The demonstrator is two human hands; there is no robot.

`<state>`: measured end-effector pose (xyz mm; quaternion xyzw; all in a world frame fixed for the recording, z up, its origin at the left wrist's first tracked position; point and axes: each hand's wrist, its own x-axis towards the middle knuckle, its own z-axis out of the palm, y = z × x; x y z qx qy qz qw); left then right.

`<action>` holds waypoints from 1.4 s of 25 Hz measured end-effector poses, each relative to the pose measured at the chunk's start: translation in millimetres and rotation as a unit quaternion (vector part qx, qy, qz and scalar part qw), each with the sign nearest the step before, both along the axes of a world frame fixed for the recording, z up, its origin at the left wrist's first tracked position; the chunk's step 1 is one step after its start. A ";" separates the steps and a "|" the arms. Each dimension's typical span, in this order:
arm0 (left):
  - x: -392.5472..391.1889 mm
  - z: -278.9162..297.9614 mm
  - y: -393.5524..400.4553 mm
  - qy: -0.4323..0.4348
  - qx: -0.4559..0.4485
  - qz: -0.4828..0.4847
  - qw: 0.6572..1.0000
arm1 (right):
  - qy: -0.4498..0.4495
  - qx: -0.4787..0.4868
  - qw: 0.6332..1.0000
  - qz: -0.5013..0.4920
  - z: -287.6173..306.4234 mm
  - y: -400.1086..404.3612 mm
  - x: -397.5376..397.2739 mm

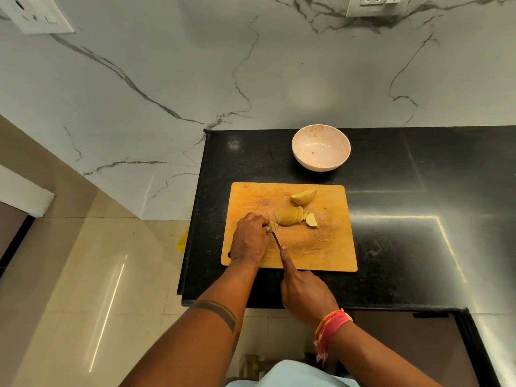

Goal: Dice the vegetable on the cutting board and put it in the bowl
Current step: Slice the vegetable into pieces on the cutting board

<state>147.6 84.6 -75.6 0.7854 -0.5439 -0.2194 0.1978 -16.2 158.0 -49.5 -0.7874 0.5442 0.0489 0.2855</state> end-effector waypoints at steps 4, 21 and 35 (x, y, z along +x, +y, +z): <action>-10.9 4.0 6.6 0.010 -0.007 0.011 1.000 | -0.037 -0.006 0.999 -0.034 1.5 6.2 -14.2; 13.8 -0.6 11.1 -0.004 -0.021 -0.091 0.996 | -0.078 -0.019 0.995 -0.062 -10.0 -9.4 -4.8; 4.6 -1.7 7.5 0.008 -0.016 -0.052 0.998 | -0.094 0.003 0.994 -0.064 -11.3 -10.3 15.9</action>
